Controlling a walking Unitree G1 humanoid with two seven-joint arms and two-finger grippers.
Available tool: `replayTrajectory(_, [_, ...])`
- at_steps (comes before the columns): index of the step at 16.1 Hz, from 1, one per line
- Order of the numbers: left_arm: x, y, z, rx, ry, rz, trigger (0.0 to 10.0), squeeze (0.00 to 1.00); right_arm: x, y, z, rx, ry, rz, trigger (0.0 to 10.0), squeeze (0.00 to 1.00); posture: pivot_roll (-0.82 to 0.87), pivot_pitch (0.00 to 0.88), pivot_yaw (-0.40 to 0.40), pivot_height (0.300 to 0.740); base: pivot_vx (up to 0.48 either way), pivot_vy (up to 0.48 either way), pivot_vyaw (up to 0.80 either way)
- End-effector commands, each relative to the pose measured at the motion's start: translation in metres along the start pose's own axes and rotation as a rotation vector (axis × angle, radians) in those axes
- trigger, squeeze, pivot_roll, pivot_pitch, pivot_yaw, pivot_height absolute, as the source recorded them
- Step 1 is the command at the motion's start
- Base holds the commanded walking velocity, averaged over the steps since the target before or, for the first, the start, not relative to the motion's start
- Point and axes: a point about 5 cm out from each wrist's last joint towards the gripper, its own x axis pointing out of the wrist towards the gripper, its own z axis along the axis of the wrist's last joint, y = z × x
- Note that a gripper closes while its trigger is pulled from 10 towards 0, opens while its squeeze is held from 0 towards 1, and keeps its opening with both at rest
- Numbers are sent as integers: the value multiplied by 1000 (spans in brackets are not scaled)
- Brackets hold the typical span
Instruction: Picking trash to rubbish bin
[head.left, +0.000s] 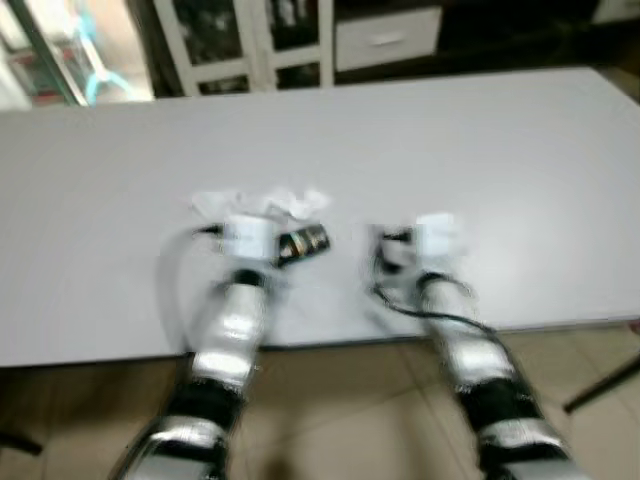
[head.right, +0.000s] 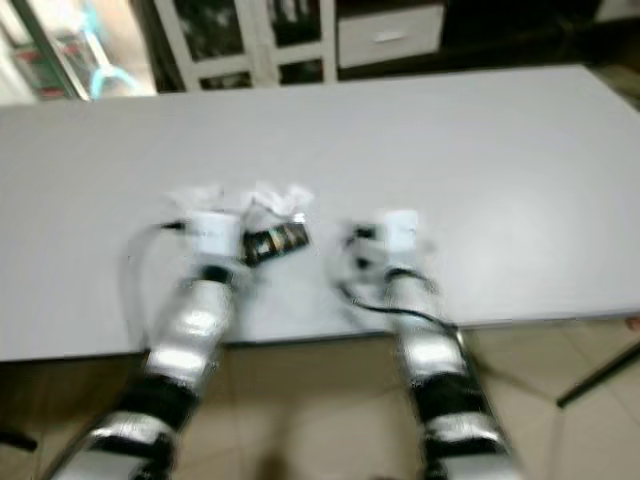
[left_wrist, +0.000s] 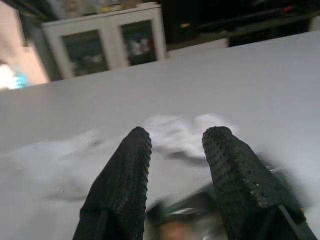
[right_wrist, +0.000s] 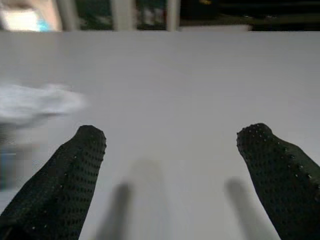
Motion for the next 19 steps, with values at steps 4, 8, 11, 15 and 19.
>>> replayTrajectory(4, [1, 18, 0, 24, -3, 48, 10000, 0, 3, 19, 5, 20, -14, 51, 10000, 0, -58, 66, 43, 740, 325, 0, 0])
replayTrajectory(8, [2, 19, 6, 35, -39, 51, 10000, 0, 4, 19, 5, 19, -14, 53, 10000, 0, -57, 68, 43, 740, 146, 0, 0])
replayTrajectory(11, [2, 18, 10, 50, -59, 53, 10000, 0, 3, 20, 5, 20, -14, 53, 10000, 0, -57, 71, 42, 740, 0, 0, 0])
replayTrajectory(15, [8, 25, 18, 81, -82, 99, 10000, 0, 3, 20, 5, 20, -14, 52, 10000, 0, -57, 72, 44, 740, 0, 0, 0])
replayTrajectory(19, [17, 39, 26, 127, -85, 150, 10000, 0, 3, 20, 4, 19, -13, 52, 10000, 0, -55, 73, 44, 740, 0, 0, 0])
